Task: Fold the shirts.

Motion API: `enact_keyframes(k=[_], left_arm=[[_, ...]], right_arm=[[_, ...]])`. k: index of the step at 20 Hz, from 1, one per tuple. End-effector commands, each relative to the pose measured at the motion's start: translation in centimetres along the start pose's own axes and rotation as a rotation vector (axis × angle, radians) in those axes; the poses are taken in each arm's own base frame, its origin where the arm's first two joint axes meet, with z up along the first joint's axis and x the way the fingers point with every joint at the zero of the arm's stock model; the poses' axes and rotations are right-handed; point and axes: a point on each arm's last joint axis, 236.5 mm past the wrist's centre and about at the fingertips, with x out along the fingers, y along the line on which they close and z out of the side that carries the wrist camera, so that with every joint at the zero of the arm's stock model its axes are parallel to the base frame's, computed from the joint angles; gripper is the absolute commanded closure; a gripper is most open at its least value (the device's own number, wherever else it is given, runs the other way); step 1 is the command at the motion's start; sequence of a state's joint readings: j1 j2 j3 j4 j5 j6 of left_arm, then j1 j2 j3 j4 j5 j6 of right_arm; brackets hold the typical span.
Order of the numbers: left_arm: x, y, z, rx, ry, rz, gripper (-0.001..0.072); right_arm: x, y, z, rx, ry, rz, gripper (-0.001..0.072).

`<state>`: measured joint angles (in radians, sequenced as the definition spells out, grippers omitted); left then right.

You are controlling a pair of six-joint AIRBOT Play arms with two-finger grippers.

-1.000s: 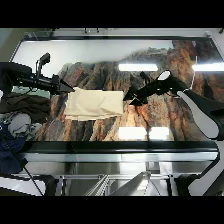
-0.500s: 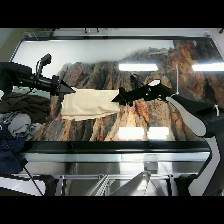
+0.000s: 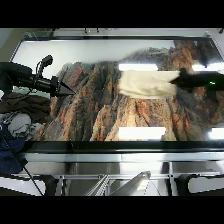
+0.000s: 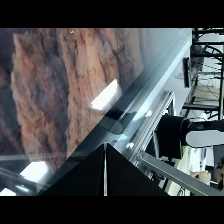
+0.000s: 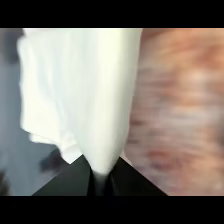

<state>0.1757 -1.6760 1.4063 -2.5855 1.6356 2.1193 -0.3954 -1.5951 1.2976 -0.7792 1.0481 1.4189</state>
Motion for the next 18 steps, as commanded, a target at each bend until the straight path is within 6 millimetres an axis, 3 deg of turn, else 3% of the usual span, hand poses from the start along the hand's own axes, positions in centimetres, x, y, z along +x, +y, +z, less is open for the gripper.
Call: enact_keyframes(k=[1, 3, 5, 7, 9, 12, 13, 14, 15, 16, 18], left_arm=[[0.3, -0.1, 0.0, 0.004, 0.005, 0.000, 0.0694], [0.7, -0.3, 0.1, 0.010, 0.008, 0.003, 0.0694], [1.3, -0.6, 0.0, 0.019, 0.022, 0.001, 0.0694], [1.9, -1.0, -0.2, 0.028, 0.037, -0.002, 0.0694], [2.4, -1.3, -0.3, 0.035, 0.048, -0.005, 0.0694], [3.0, -1.4, 0.0, 0.043, 0.042, 0.004, 0.0694], [3.0, -1.4, 0.0, 0.040, 0.041, 0.004, 0.0695], [3.0, -1.5, 0.0, 0.022, 0.043, 0.003, 0.0694], [3.0, -1.5, 0.0, 0.007, 0.043, 0.003, 0.0693], [3.0, -1.4, 0.0, -0.002, 0.043, 0.004, 0.0693], [2.6, -1.2, 0.1, -0.008, 0.034, 0.006, 0.0693]], right_arm=[[-13.9, -16.5, 1.2, 0.188, -0.274, -0.424, 0.0694], [-19.3, -23.6, -2.0, 0.306, -0.361, -0.559, 0.0693], [-22.9, -29.1, -5.9, 0.460, -0.441, -0.630, 0.0693], [-25.0, -33.0, -9.3, 0.587, -0.494, -0.668, 0.0693], [-26.3, -35.2, -11.4, 0.646, -0.515, -0.691, 0.0693], [-26.5, -35.2, -11.0, 0.635, -0.529, -0.692, 0.0676], [-26.1, -34.8, -11.0, 0.632, -0.512, -0.677, 0.0473], [-25.6, -34.1, -11.3, 0.614, -0.464, -0.663, 0.0167], [-25.4, -33.3, -11.8, 0.588, -0.403, -0.649, 0.0092], [-25.4, -32.1, -12.7, 0.593, -0.340, -0.630, 0.0145], [-26.1, -29.4, -13.7, 0.622, -0.262, -0.587, 0.0145]])
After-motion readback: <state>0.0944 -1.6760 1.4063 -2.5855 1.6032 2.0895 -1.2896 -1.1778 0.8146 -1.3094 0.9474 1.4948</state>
